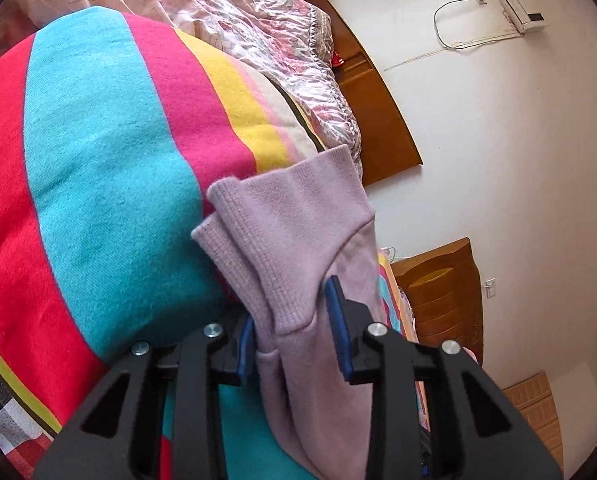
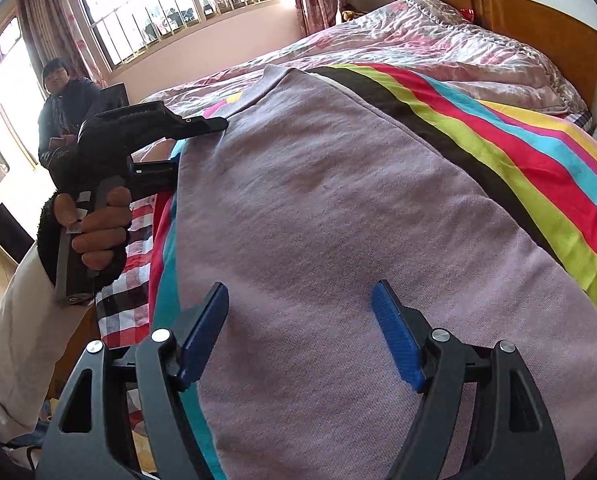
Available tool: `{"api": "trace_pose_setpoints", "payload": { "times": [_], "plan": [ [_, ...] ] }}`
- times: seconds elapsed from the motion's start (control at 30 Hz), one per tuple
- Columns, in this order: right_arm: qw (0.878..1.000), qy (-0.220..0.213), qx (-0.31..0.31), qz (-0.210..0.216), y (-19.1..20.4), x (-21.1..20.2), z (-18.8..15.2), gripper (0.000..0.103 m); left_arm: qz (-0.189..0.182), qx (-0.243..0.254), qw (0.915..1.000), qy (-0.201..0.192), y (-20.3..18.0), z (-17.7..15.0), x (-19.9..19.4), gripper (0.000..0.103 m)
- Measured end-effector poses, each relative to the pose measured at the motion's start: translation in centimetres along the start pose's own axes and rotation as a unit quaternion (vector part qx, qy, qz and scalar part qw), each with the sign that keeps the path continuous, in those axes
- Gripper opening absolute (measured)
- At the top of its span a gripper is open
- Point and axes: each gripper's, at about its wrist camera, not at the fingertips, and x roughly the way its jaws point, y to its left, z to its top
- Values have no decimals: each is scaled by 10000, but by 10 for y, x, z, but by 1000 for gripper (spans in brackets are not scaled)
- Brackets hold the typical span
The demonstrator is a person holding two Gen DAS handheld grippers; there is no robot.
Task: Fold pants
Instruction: 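Grasp the folded cuff end with the left tool and lift it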
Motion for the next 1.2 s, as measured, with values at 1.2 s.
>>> {"api": "trace_pose_setpoints", "payload": {
  "times": [1.2],
  "plan": [
    [9917,517,-741,-911,-11,32,33,92,1424,1911,9688,-685,-111,-19,-21,14]
  ]
}}
